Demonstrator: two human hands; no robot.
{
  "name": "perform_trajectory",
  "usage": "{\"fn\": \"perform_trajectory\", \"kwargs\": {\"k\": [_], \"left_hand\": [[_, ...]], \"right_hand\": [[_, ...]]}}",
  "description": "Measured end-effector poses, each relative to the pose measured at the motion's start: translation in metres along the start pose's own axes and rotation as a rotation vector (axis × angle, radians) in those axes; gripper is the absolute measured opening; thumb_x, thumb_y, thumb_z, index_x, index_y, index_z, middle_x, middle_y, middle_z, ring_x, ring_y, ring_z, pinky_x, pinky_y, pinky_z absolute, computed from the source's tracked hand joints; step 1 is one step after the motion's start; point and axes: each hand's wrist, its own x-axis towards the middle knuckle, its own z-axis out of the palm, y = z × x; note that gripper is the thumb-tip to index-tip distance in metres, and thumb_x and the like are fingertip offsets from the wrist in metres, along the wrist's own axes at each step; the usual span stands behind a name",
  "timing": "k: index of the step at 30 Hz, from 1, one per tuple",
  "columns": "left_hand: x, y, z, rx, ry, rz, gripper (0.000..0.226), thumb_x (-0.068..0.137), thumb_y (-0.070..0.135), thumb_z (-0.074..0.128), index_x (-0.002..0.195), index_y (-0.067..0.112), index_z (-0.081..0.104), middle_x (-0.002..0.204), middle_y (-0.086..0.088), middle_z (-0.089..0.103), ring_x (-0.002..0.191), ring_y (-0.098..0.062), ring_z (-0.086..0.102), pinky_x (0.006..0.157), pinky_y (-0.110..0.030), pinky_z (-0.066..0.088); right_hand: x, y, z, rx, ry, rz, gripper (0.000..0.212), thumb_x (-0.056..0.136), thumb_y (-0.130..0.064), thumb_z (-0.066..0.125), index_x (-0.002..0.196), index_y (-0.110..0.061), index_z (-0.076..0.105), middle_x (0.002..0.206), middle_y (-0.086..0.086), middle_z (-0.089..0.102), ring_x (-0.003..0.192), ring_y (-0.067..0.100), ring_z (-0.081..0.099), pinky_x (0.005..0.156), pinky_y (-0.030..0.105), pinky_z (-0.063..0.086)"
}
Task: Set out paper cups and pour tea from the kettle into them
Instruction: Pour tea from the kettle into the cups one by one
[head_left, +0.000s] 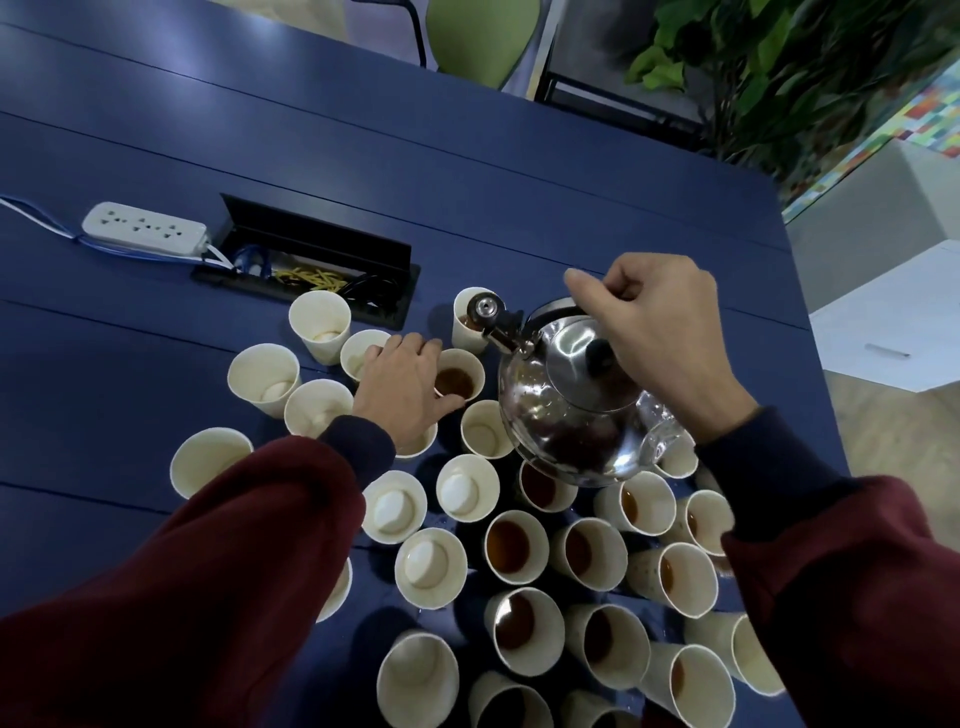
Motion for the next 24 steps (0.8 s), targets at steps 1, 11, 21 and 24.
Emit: {"fn": "perform_trajectory", "kwargs": {"k": [1, 11, 21, 24], "left_hand": [[-0.004, 0.0, -0.001, -0.01, 0.027, 0.003, 0.065, 0.085, 0.06, 0.063, 0.133, 0.017, 0.053, 0.122, -0.007, 0.058, 0.115, -0.029, 0.051, 0.092, -0.043, 0.038], [-0.056, 0.029, -0.007, 0.006, 0.0, 0.144, 0.048, 0.089, 0.059, 0.054, 0.114, 0.019, 0.064, 0.115, -0.004, 0.061, 0.108, -0.026, 0.054, 0.087, -0.04, 0.04], [-0.079, 0.05, 0.013, 0.092, -0.02, 0.062, 0.064, 0.085, 0.068, 0.053, 0.122, 0.016, 0.058, 0.123, -0.008, 0.056, 0.116, -0.029, 0.046, 0.094, -0.044, 0.035], [-0.079, 0.048, 0.014, 0.097, 0.08, 0.041, 0.053, 0.082, 0.059, 0.062, 0.11, 0.014, 0.063, 0.11, -0.01, 0.06, 0.105, -0.031, 0.051, 0.085, -0.045, 0.038]], "right_hand": [[-0.005, 0.0, -0.003, 0.02, 0.013, 0.002, 0.045, 0.09, -0.042, 0.069, 0.058, -0.012, 0.058, 0.047, -0.003, 0.05, 0.046, 0.009, 0.043, 0.053, 0.025, 0.038], [-0.049, -0.006, -0.036, -0.043, 0.046, -0.009, 0.038, 0.091, -0.038, 0.068, 0.067, -0.009, 0.064, 0.055, 0.001, 0.06, 0.049, 0.006, 0.048, 0.049, 0.007, 0.031], [-0.075, 0.005, -0.036, -0.124, -0.034, -0.053, 0.038, 0.091, -0.042, 0.067, 0.063, -0.019, 0.057, 0.054, -0.005, 0.056, 0.057, 0.013, 0.053, 0.058, 0.029, 0.04], [-0.075, 0.012, -0.03, -0.135, -0.075, -0.07, 0.037, 0.091, -0.044, 0.066, 0.063, -0.022, 0.056, 0.055, -0.007, 0.057, 0.06, 0.014, 0.056, 0.06, 0.031, 0.044]]}}
